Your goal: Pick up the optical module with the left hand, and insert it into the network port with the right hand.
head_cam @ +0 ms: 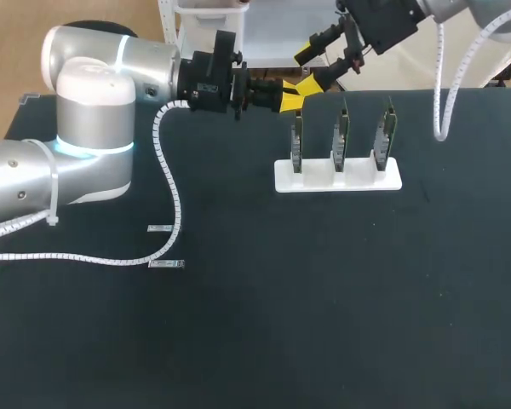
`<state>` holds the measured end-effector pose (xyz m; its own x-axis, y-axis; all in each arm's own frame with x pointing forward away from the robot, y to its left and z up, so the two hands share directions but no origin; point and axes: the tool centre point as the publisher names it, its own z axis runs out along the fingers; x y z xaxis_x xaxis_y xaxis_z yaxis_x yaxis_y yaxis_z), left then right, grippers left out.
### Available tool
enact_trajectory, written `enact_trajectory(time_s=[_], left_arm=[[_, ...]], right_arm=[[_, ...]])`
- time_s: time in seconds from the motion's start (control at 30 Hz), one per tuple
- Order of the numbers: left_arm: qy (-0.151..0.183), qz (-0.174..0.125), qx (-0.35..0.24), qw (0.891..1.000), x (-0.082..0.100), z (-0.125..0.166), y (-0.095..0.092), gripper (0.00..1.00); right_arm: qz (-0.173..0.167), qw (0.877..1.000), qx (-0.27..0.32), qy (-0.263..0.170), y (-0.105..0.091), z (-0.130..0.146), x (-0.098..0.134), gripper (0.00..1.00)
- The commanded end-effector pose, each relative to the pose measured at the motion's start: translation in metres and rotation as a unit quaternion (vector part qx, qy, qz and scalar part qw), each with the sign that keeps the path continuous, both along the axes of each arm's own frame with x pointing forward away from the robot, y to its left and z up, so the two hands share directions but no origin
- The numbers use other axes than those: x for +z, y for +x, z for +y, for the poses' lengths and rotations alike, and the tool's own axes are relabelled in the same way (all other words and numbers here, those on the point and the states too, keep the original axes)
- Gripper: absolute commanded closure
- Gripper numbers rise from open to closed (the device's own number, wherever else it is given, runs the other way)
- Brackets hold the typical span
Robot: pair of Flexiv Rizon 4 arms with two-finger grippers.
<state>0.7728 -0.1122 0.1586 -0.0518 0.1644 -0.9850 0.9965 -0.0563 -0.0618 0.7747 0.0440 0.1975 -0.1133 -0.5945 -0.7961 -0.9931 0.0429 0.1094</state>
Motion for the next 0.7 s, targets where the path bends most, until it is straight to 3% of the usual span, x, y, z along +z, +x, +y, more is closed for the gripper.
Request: enact_trajectory(time_s=[0.03, 0.07, 0.1, 0.13, 0.7], left_arm=[[-0.001, -0.001, -0.002, 1.000, -0.0012, -0.0003, 0.0018, 1.00], [-0.001, -0.001, -0.002, 1.000, -0.0012, -0.0003, 0.0018, 1.00], [-0.001, -0.001, -0.002, 1.000, -0.0012, -0.0003, 0.0018, 1.00], [-0.001, -0.001, -0.002, 1.000, -0.0012, -0.0003, 0.0018, 1.00], [-0.001, -0.001, -0.002, 1.000, -0.0012, -0.0003, 0.0018, 1.00]], right_arm=[[0.000, 1.000, 0.002, -0.001, 0.0015, 0.0009, -0.0003, 0.00], [0.000, 1.000, 0.002, -0.001, 0.0012, 0.0010, -0.0004, 0.32], [-0.001, 1.000, 0.003, -0.002, 0.0010, 0.0010, -0.0008, 0.80], [0.000, 1.000, 0.005, -0.003, 0.0005, 0.0009, -0.0011, 1.00], [-0.002, 1.000, 0.003, -0.002, 0.0010, 0.0003, -0.0013, 1.00]])
